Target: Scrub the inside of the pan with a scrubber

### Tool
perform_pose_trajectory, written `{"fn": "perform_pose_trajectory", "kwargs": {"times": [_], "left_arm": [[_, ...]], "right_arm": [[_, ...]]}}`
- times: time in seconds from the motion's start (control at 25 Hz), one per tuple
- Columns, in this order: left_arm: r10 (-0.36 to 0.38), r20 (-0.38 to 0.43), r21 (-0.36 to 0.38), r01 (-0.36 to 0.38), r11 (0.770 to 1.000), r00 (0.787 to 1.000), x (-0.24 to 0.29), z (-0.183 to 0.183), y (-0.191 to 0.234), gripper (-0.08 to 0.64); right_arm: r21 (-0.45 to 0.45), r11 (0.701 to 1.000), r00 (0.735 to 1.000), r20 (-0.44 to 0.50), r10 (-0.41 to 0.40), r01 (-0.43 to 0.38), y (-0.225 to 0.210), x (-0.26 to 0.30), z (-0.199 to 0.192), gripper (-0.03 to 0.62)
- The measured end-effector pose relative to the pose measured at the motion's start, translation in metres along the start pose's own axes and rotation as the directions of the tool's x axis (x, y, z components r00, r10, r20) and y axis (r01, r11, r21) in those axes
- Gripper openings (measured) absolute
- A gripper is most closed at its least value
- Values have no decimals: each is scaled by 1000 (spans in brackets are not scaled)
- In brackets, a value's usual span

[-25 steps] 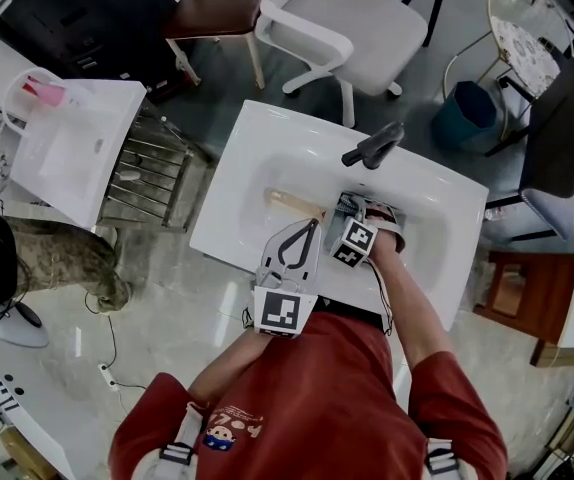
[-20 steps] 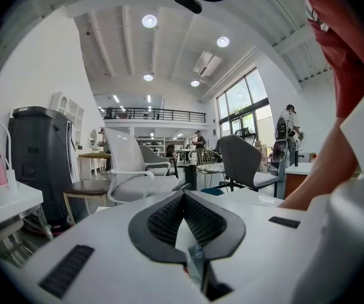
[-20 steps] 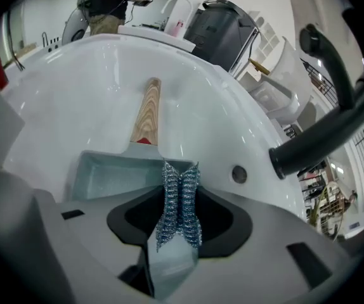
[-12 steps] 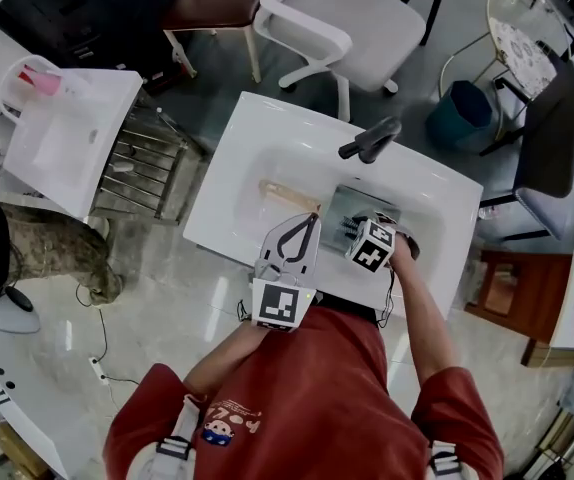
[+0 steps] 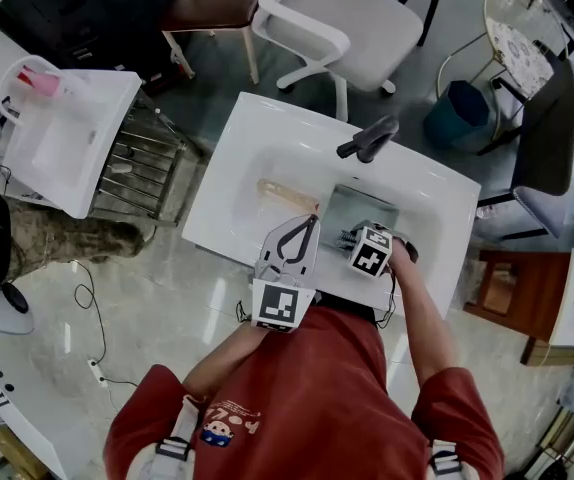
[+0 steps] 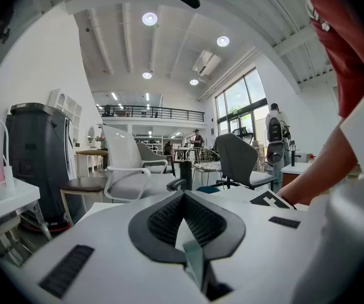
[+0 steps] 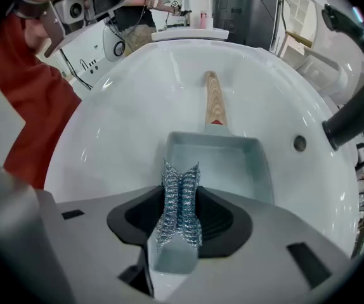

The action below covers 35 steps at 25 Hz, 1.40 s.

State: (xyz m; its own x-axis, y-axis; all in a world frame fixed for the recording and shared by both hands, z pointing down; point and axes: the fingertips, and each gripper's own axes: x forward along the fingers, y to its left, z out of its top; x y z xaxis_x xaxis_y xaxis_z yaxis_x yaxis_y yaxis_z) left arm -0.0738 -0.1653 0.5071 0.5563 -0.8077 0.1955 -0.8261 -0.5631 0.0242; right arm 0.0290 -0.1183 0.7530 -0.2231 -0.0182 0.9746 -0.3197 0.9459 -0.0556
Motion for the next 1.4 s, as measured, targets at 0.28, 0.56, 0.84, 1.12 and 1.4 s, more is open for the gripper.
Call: {"fn": "perform_pose_trajectory", "kwargs": {"times": [0.28,0.56,0.84,1.12,1.4], "left_arm": [[-5,4,53,5,999,1000,2,2,1,12],[-11,-1,44,11,999,1000,3,-4,1,12],[-7,-7,64,7,998,1000,4,-9,2,12],[-7,-27,16,7,1000,1000,4,-14,2,12],[-7,-31,17,7,1000,1000,4,-15,3,12]], "right_arm": [[38,999,1000,26,3,-4,-1,2,1,169],[40,999,999,32,-12,11,-3,3,1,169],[49,995,996,24,-87,86,-25,2,-2,169],[46,966,967,17,-255,254,-63,4,-1,169],[-27,876,876,10,-482,482,-94,6,0,160]]}}
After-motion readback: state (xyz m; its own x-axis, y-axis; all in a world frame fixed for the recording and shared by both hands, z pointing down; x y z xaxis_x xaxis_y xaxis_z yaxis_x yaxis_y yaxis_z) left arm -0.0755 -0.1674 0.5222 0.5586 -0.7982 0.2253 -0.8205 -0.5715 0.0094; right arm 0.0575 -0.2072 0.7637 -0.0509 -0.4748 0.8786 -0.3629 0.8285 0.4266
